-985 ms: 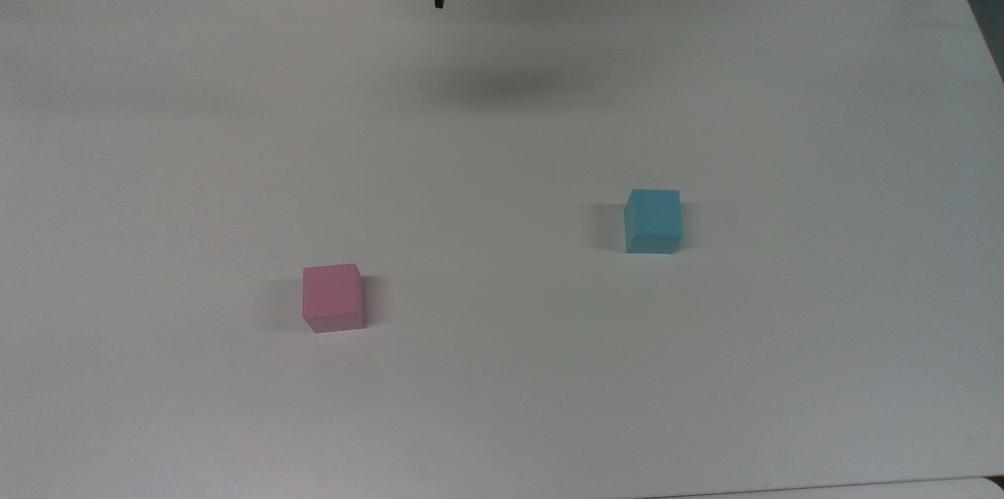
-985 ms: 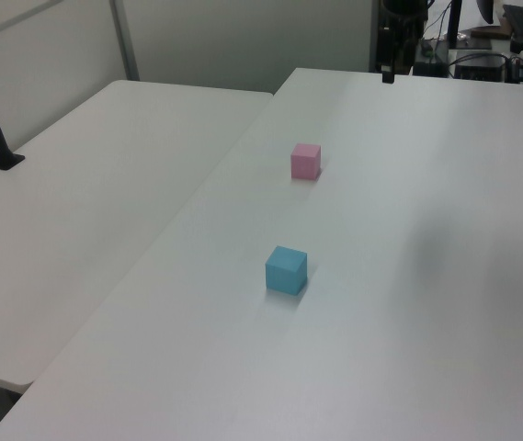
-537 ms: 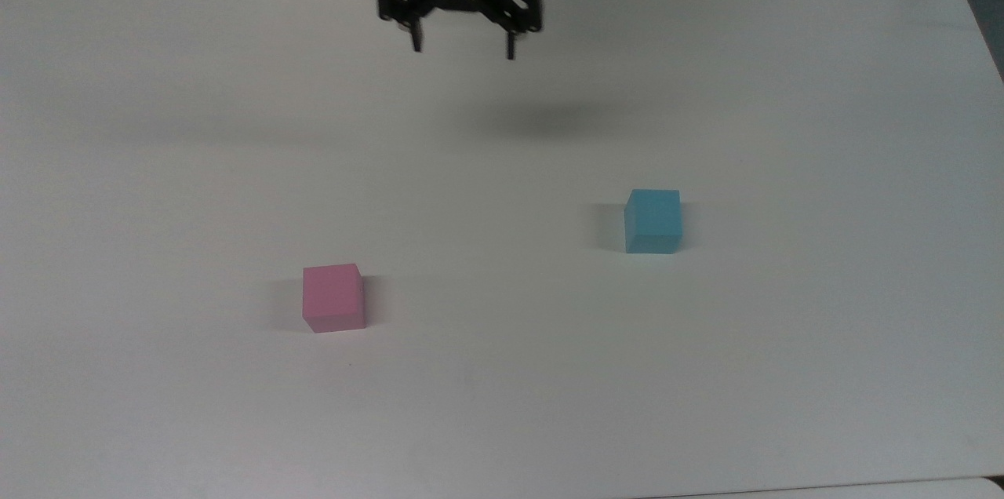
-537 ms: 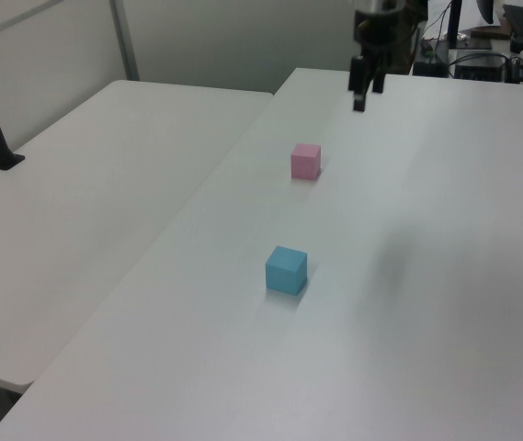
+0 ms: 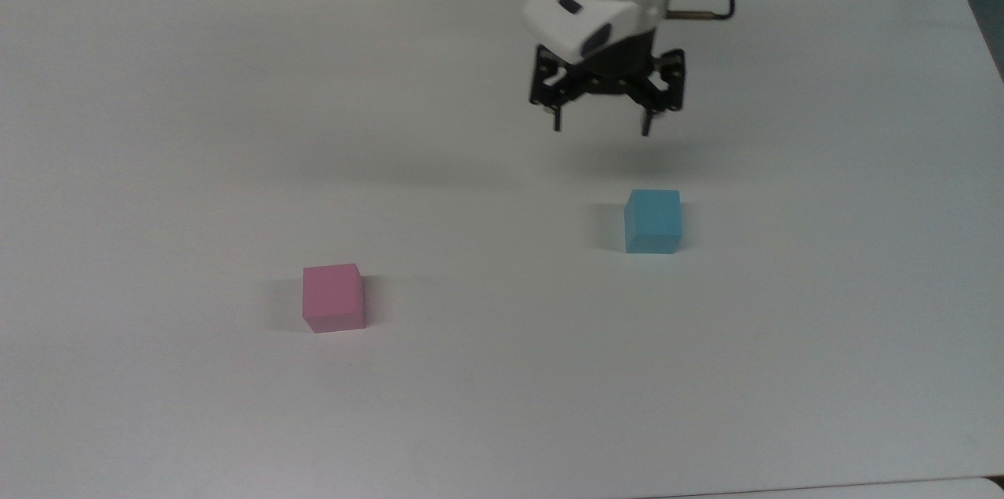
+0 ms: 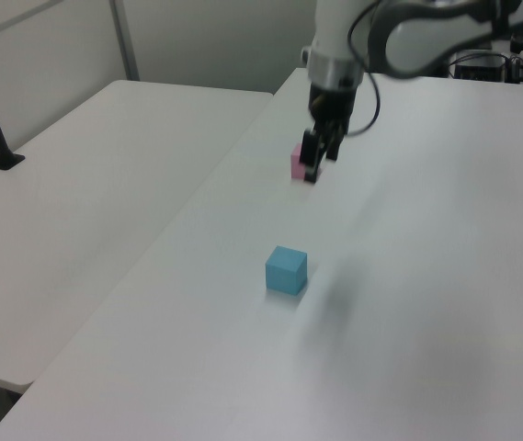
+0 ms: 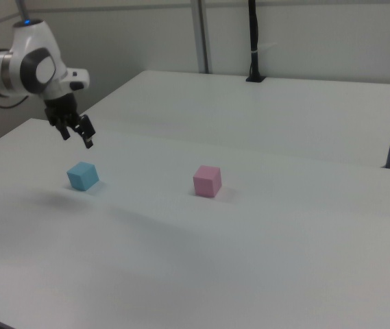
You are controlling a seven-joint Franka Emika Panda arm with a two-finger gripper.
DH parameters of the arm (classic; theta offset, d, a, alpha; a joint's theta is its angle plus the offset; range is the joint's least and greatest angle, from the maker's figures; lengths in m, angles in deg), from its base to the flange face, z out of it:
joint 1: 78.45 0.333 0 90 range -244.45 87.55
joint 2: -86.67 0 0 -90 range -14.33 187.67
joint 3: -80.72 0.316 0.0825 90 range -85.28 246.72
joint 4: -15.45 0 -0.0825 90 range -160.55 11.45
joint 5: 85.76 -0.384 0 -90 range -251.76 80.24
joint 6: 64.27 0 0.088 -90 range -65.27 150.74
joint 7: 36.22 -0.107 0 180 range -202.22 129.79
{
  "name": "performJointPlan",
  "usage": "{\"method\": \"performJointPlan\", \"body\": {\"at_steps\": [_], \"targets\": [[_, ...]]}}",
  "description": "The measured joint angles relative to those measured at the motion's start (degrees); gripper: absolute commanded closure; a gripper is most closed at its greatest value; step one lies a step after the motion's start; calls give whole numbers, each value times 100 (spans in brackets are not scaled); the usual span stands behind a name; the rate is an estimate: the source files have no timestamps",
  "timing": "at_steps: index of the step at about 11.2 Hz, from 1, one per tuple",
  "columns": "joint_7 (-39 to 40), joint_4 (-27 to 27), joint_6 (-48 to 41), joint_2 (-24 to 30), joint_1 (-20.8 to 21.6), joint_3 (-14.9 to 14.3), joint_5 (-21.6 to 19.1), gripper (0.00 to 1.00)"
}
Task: Put blue cube on pink cube
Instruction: 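Lower the gripper around the light-blue cube and close it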
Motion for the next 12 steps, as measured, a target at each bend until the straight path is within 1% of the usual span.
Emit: {"method": "performJointPlan", "body": {"at_steps": [2,4,6,10,11,12], "targets": [[-238,0,594,-512,451,-44,0,0],[-376,4,855,-853,736,-215,0,0],[-422,6,1174,-1126,846,-329,0,0],[-427,12,1501,-1357,849,-359,0,0],[-457,12,1535,-1386,849,-359,0,10],[-498,12,1540,-1425,849,-359,0,26]]}}
